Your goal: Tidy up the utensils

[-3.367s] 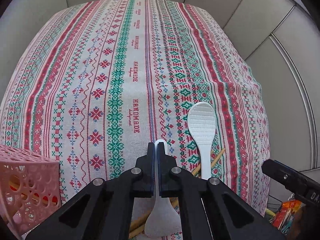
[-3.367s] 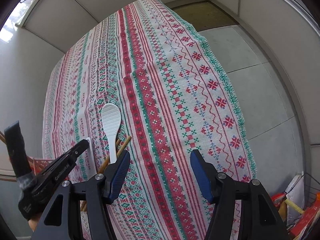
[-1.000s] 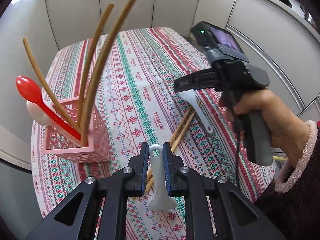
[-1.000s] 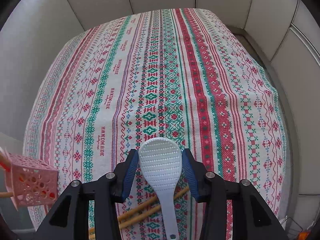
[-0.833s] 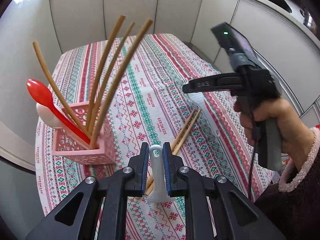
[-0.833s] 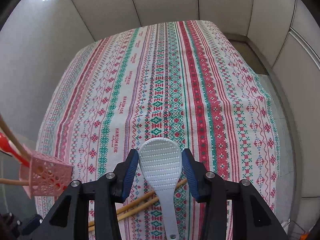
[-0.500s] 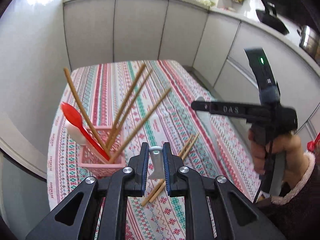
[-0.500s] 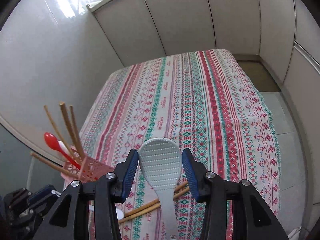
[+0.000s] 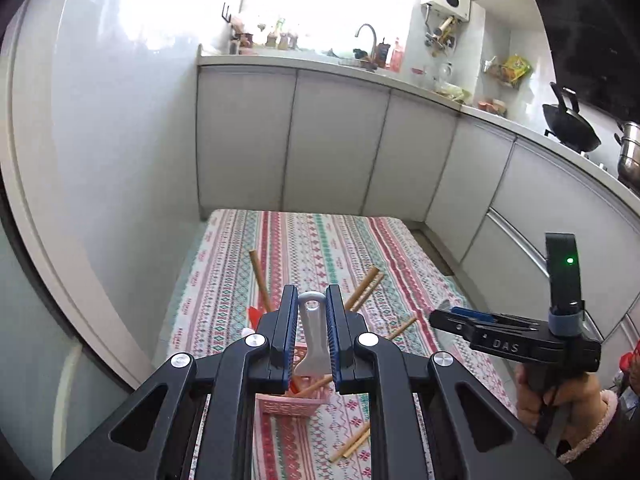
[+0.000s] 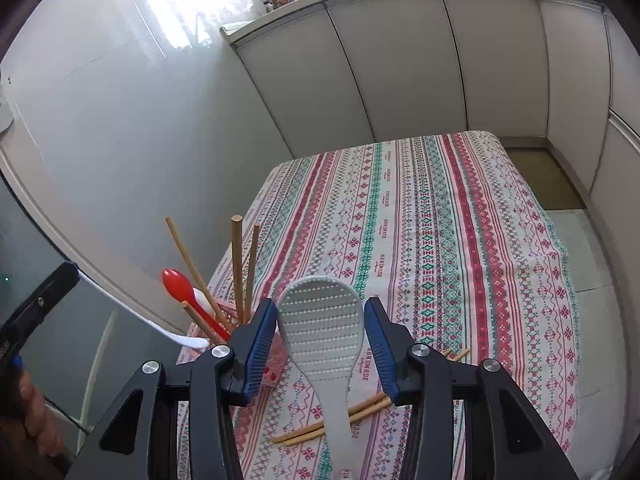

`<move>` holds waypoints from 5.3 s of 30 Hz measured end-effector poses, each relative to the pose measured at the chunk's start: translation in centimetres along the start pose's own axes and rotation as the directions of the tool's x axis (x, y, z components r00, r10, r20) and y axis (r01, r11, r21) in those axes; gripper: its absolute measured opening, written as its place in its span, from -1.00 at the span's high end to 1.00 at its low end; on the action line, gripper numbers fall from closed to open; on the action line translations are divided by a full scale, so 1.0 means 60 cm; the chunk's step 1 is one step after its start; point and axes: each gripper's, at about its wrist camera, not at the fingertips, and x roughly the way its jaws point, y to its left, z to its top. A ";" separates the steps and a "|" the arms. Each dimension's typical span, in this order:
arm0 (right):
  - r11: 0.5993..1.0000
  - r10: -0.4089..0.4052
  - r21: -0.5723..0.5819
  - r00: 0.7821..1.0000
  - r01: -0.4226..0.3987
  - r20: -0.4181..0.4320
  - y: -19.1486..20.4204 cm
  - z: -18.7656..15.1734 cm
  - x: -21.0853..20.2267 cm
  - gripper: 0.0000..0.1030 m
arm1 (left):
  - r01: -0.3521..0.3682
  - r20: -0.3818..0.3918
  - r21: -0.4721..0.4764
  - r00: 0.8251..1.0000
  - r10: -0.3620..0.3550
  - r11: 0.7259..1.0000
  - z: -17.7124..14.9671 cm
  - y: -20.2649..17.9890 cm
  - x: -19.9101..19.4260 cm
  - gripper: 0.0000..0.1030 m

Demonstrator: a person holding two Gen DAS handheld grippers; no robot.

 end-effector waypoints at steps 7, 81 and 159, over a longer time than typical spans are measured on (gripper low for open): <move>1.000 -0.003 -0.002 1.000 0.003 -0.009 -0.001 -0.003 0.005 0.10 | -0.051 -0.146 -0.010 0.988 0.049 0.999 0.003 0.032 0.081 0.72; 0.986 0.026 -0.160 0.907 0.046 0.420 0.206 -0.005 -0.018 -0.13 | -0.255 -0.501 -0.099 0.848 0.173 0.962 -0.124 0.195 0.161 -0.20; 0.914 0.358 0.092 0.892 -0.395 0.275 0.129 0.107 -0.062 0.92 | -0.300 -0.399 -0.169 0.892 0.213 0.939 -0.098 0.204 0.120 -0.20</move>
